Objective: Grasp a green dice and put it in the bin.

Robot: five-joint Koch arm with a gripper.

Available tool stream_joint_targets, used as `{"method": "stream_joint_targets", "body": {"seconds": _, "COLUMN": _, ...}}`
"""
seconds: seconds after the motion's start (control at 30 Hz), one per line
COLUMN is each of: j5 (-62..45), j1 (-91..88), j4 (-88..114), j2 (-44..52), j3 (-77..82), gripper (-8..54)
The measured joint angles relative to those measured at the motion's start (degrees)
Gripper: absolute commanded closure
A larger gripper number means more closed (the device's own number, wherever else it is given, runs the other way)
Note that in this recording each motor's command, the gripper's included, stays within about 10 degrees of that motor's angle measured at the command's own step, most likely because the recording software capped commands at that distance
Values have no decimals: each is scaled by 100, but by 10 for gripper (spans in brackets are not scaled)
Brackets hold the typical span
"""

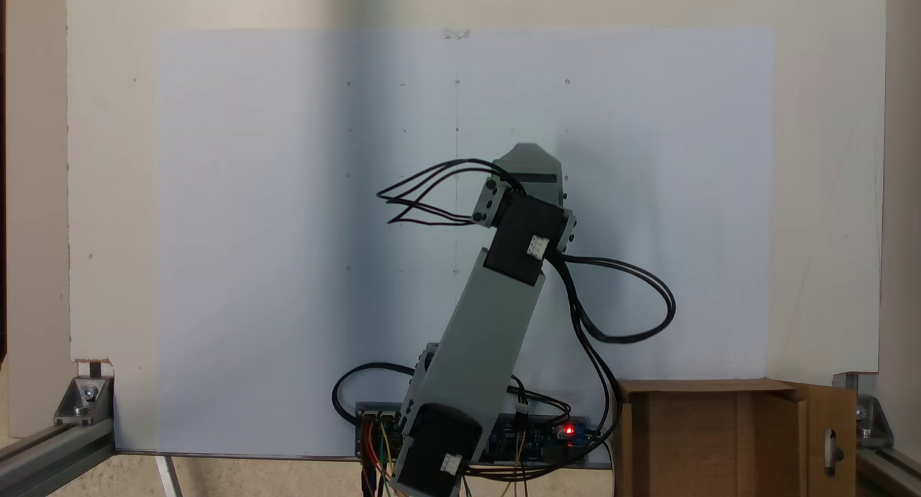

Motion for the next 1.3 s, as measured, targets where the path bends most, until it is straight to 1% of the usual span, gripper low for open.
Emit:
{"method": "stream_joint_targets", "body": {"seconds": 0.13, "j5": 202, "j1": 0, "j4": -149, "j2": 0, "j3": 0, "gripper": 11}}
{"method": "stream_joint_targets", "body": {"seconds": 0.77, "j5": 281, "j1": -44, "j4": -132, "j2": 0, "j3": -422, "gripper": 12}}
{"method": "stream_joint_targets", "body": {"seconds": 1.03, "j5": 949, "j1": -220, "j4": -132, "j2": -88, "j3": -422, "gripper": 24}}
{"method": "stream_joint_targets", "body": {"seconds": 1.3, "j5": 1037, "j1": -299, "j4": -132, "j2": -202, "j3": -422, "gripper": 20}}
